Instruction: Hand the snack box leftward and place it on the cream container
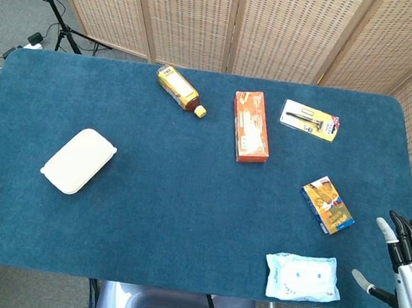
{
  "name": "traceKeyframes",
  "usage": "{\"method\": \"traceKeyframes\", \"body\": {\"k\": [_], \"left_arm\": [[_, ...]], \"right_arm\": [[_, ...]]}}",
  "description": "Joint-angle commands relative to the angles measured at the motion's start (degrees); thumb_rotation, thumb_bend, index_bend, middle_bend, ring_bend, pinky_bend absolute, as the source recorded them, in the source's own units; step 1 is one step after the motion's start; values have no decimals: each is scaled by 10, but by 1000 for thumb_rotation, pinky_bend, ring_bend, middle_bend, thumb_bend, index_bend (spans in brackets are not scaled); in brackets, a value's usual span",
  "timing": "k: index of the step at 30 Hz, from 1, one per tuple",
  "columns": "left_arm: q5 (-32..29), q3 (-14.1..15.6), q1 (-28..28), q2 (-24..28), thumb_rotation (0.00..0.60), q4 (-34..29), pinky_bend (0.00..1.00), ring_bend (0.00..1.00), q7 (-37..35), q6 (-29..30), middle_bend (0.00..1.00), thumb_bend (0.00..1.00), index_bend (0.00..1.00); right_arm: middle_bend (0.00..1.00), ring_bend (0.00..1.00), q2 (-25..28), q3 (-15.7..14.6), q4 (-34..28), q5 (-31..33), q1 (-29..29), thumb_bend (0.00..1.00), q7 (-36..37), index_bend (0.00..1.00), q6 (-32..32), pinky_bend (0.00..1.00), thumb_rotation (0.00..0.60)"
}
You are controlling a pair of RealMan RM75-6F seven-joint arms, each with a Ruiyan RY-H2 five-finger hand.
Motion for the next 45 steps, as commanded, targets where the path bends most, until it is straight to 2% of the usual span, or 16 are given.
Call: {"method": "traceKeyframes", "body": {"k": [1,8,11,19,23,27,30,33,45], "left_arm": [[1,0,1,1,600,0,0,0,-3,1,0,0,0],[3,2,2,0,600,2,0,0,-7,2,0,0,0],[-1,-1,1,-1,600,2,0,0,-7,1,0,0,0],[-13,-7,-7,-15,600,-2,0,0,24,-11,0,0,0],[-27,-13,-11,-22,600,-2,0,0,40,-20,0,0,0],[-41,-16,-17,-26,600,-3,0,0,51,-34,0,0,0],[-50,-20,-19,-27,600,-3,0,0,52,-37,0,0,0],[-54,-21,-20,-27,600,-3,0,0,53,-39,0,0,0],[-55,-19,-21,-28,600,-5,0,0,55,-41,0,0,0]], "right_arm": [[0,0,0,0,0,0,0,0,-1,0,-1,0,600],[0,0,0,-4,1,6,8,0,18,0,-25,0,600],[0,0,1,7,3,16,31,0,8,0,-58,0,600],[0,0,19,52,-20,93,143,0,-61,0,-250,0,600],[0,0,-2,76,-9,166,198,0,-120,0,-347,0,600],[0,0,-44,101,27,295,250,0,-206,0,-439,0,600],[0,0,-72,113,49,393,278,0,-245,0,-483,0,600],[0,0,-90,112,63,461,301,0,-268,0,-516,0,600],[0,0,-136,92,90,572,345,0,-307,0,-533,0,600]]}}
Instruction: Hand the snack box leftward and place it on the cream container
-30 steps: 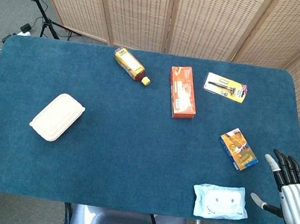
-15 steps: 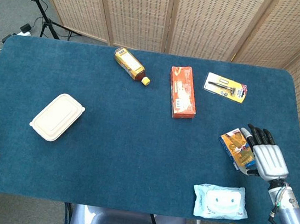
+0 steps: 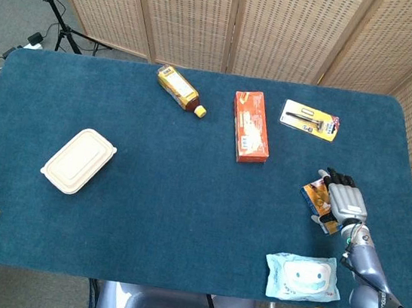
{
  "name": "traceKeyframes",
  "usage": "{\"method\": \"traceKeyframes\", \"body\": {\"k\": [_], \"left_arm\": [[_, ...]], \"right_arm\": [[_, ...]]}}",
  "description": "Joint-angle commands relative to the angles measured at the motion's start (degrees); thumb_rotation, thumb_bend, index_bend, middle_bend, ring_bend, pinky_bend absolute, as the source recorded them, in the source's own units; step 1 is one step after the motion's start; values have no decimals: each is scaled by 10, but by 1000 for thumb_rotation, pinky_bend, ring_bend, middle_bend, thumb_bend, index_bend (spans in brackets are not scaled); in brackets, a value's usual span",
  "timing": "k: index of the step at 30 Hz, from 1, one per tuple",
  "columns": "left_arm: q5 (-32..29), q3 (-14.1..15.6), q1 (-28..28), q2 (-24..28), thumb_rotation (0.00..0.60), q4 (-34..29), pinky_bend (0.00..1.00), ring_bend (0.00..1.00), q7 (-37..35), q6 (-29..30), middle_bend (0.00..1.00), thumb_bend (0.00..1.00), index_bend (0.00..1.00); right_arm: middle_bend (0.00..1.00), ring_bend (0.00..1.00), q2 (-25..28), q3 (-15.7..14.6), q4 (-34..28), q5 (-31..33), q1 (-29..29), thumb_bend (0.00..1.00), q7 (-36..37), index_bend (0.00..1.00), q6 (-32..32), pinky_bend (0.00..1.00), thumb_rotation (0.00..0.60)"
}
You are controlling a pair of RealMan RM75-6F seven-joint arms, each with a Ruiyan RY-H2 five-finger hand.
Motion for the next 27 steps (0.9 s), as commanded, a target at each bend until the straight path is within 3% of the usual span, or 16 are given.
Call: {"method": "traceKeyframes", "body": {"k": [1,14,20,22,23,25,27], "left_arm": [[-2,-1,0,1,600,0,0,0,-2,0,0,0,0],[-3,0,-2,-1,600,1,0,0,2,-2,0,0,0],[-4,1,-3,-3,600,0,0,0,8,-4,0,0,0],[-4,1,-3,-3,600,0,0,0,8,-4,0,0,0],[-4,1,-3,-3,600,0,0,0,7,-4,0,0,0],[-5,1,-3,-3,600,0,0,0,6,-3,0,0,0],[-5,0,-3,-3,600,0,0,0,5,-3,0,0,0]], "right_arm": [[0,0,-18,-9,21,27,12,0,-9,0,-4,0,600],[0,0,-59,-21,140,92,24,0,14,0,-39,0,600],[0,0,-70,-21,176,64,22,0,49,0,-70,0,600],[6,65,-74,-19,186,36,22,0,69,0,-79,13,600],[46,159,-79,-17,196,10,20,0,85,5,-80,62,600],[223,380,-93,-12,216,-38,15,0,111,99,-56,224,600],[511,609,-112,-7,236,-86,6,6,143,346,-18,447,600]]}}
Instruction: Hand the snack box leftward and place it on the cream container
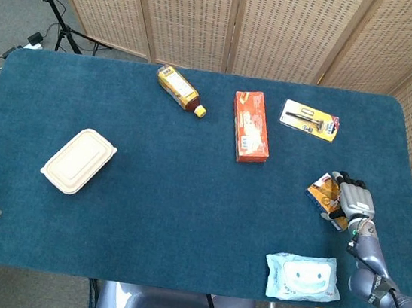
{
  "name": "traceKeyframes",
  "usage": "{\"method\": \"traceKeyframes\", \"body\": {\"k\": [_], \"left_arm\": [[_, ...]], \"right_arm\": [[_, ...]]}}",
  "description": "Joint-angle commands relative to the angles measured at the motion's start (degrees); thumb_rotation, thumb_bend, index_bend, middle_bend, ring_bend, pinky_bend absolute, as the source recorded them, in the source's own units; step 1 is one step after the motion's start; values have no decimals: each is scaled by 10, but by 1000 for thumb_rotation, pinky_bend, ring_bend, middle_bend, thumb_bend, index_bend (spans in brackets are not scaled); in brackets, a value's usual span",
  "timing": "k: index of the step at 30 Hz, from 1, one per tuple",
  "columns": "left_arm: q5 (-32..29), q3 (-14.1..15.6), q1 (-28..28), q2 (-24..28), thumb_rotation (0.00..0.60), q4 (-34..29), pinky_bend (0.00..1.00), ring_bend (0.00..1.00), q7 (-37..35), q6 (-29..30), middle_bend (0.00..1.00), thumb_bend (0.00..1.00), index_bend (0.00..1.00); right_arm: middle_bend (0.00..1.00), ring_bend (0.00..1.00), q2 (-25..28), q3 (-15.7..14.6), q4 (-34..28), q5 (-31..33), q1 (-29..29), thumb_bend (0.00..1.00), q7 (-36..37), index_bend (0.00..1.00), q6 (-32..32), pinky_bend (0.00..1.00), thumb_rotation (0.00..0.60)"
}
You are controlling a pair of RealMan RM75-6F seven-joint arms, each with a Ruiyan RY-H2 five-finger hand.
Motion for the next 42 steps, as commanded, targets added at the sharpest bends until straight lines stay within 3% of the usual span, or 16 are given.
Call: {"method": "traceKeyframes", "body": {"k": [1,3,7,10,12,16,22,28,30,31,32,33,35,37,42], "left_arm": [[-1,0,0,0,600,0,0,0,-1,0,0,0,0],[-2,0,0,1,600,0,0,0,-2,0,0,0,0],[-3,-1,0,2,600,0,0,0,-3,-2,0,0,0],[-2,0,0,2,600,-1,0,0,-5,-1,0,0,0],[-2,0,0,3,600,-2,0,0,-6,-1,0,0,0],[-1,1,-1,3,600,-2,0,0,-9,-2,0,0,0],[-1,0,0,11,600,-4,0,0,-26,-2,0,0,0],[-6,-2,1,20,600,-2,0,0,-48,-3,0,0,0],[-9,-3,1,24,600,-1,0,0,-57,-6,0,0,0],[-10,-4,1,26,600,0,0,0,-62,-6,0,0,0],[-12,-4,2,28,600,0,0,0,-70,-6,0,0,0],[-12,-4,3,31,600,1,0,0,-78,-7,0,0,0],[-11,-2,2,35,600,4,0,0,-87,-10,0,0,0],[-10,0,3,37,600,6,0,0,-94,-12,0,0,0],[-8,1,3,42,600,7,0,0,-104,-14,0,0,0]], "right_arm": [[581,662,-39,12,49,-113,-17,24,80,421,64,498,600],[686,746,-45,13,57,-149,-22,137,115,544,86,577,600],[705,763,-39,13,50,-207,-26,256,167,567,114,598,600],[705,766,-9,7,3,-280,-29,297,211,567,160,598,600],[705,769,24,5,-61,-348,-25,339,241,567,206,598,600],[705,776,59,5,-131,-407,-8,363,241,567,229,598,600],[705,776,52,34,-205,-384,49,363,142,567,171,598,600],[704,776,1,54,-242,-323,96,363,33,567,130,598,600],[679,770,-34,55,-244,-291,115,269,-24,556,120,596,600],[633,737,-50,55,-244,-276,122,197,-47,509,118,574,600],[472,585,-73,48,-243,-254,131,90,-79,360,111,479,600],[269,353,-83,27,-243,-222,140,14,-127,190,85,326,600],[21,39,-90,22,-256,-172,150,0,-196,7,97,80,600],[0,0,-92,20,-270,-157,151,0,-238,0,126,6,600],[0,0,-44,17,-352,-148,131,0,-256,0,173,0,600]]}}
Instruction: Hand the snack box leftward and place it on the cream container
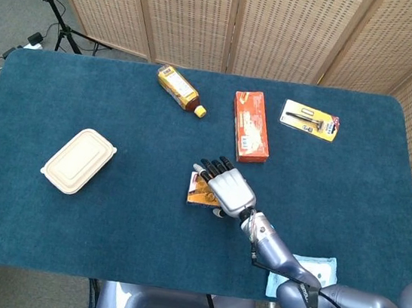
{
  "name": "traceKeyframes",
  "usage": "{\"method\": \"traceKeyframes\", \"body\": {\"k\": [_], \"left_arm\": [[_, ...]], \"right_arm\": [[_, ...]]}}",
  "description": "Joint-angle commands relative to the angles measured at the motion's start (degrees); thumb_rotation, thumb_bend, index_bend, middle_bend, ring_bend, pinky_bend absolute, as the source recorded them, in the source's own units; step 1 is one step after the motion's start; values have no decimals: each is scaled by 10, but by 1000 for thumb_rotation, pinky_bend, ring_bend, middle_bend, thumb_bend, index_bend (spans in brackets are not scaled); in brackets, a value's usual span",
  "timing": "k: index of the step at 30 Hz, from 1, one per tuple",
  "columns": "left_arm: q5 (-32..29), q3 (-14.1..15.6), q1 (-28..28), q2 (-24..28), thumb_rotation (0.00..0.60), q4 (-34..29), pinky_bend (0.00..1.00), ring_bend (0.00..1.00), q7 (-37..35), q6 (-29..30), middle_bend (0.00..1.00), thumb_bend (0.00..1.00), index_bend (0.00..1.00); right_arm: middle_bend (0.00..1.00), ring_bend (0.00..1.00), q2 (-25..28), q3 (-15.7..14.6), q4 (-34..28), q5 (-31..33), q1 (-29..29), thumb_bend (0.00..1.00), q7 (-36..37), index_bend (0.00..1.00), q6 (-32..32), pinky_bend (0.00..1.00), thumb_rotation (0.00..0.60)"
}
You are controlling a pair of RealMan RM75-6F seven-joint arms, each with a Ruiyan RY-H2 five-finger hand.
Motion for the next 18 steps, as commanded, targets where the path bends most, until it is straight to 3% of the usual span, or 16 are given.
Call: {"method": "traceKeyframes", "body": {"k": [1,8,15,18], "left_arm": [[3,2,0,2,600,-1,0,0,-2,-1,0,0,0],[57,14,-23,7,600,-9,0,0,-2,-20,0,0,0],[88,4,-91,4,600,-68,0,0,46,-98,0,0,0],[78,-17,-155,-13,600,-93,0,0,65,-181,0,0,0]], "right_arm": [[0,0,42,-14,-85,2,-12,0,-16,0,50,0,600],[0,0,197,-65,-156,-149,-122,0,107,0,156,0,600],[0,0,285,-109,-91,-238,-233,0,284,0,268,0,600],[0,0,305,-139,-38,-274,-284,0,398,0,308,0,600]]}}
